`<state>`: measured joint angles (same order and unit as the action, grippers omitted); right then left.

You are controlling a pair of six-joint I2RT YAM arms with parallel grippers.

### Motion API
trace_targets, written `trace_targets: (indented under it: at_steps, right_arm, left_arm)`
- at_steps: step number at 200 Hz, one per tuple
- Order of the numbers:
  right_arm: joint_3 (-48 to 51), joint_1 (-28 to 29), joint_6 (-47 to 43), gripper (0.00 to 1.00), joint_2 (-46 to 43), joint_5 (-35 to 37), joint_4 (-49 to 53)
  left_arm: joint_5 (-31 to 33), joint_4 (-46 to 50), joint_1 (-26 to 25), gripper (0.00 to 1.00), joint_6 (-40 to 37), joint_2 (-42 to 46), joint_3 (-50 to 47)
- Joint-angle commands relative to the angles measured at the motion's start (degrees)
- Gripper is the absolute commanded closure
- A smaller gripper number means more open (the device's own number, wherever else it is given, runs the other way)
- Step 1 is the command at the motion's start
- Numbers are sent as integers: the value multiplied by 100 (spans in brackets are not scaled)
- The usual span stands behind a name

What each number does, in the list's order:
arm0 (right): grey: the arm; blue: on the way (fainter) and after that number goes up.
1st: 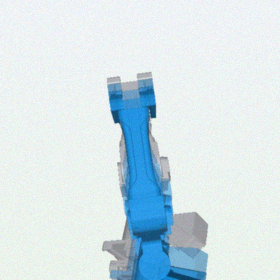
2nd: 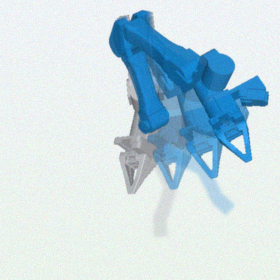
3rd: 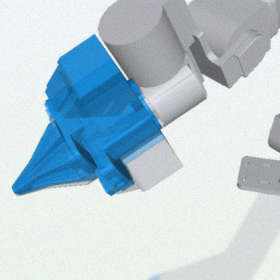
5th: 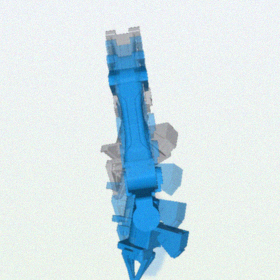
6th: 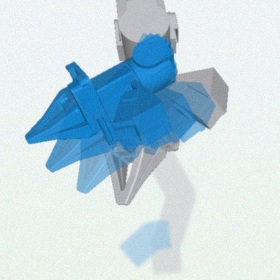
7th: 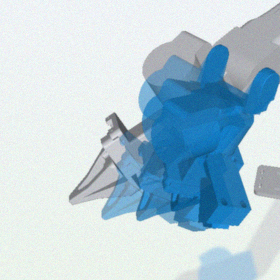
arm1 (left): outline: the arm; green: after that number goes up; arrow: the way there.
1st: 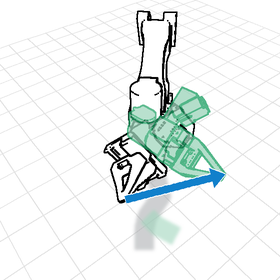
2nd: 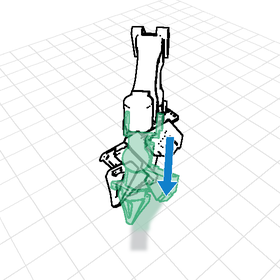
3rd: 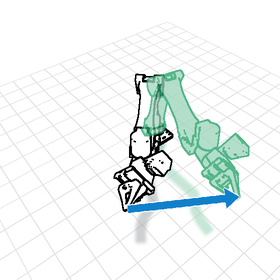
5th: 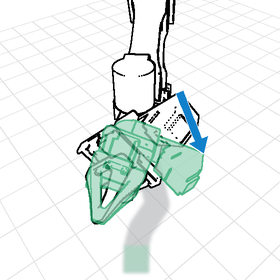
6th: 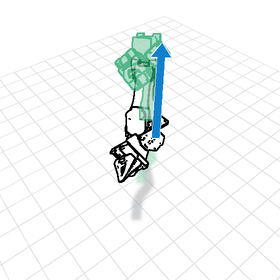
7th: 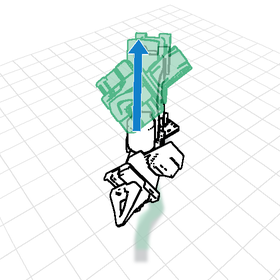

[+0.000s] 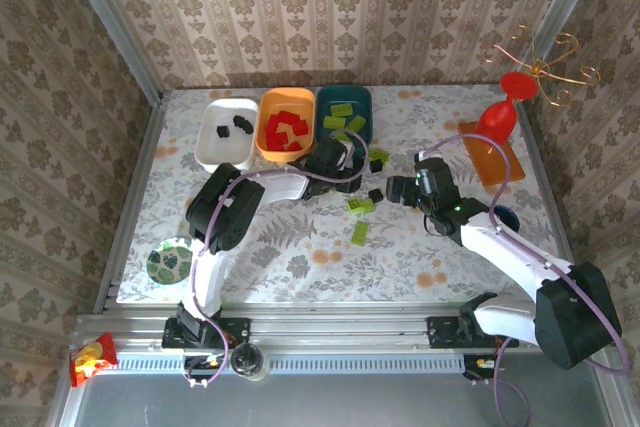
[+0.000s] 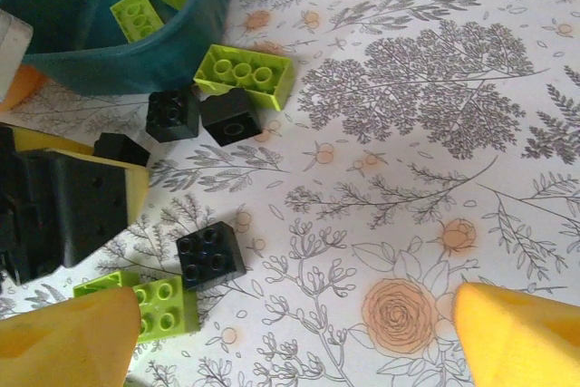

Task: Sort the legos into containers by color
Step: Pick up the lego from the center of the table, then place the lego in the container.

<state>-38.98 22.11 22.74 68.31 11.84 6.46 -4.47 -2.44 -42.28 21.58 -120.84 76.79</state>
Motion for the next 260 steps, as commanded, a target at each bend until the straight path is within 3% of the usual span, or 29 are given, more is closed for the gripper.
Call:
trace_targets:
  at_steps: [1, 52, 96, 129, 151, 198, 224, 260]
  right_arm:
    - [64, -40, 12, 9, -112, 74, -7]
    - [65, -58, 33, 9, -91, -49, -25]
    - [-52, -51, 72, 8, -92, -500, 34]
    - [103, 61, 159, 8, -20, -701, -402]
    - [129, 168, 255, 8, 151, -740, -664]
    - [74, 413, 359, 7, 308, -639, -676]
    - [16, 496, 410, 7, 410, -615, -558]
    - [11, 531, 515, 8, 533, -465, -528]
  left_arm:
    - [99, 244, -38, 50, -211, -336, 398]
    - [138, 108, -40, 73, -261, -193, 213]
    - [423, -562, 143, 79, -241, 1266, -1312]
    - [555, -952, 1089, 78, -86, 2764, -2580]
    - [649, -943, 2017, 77, -16, 3201, -2761]
    - [722, -855, 3315, 75, 121, 2416, -1913]
    - [570, -623, 3633, 74, 192, 1519, -1006]
    - [507, 127, 3780, 60, 103, 468, 398]
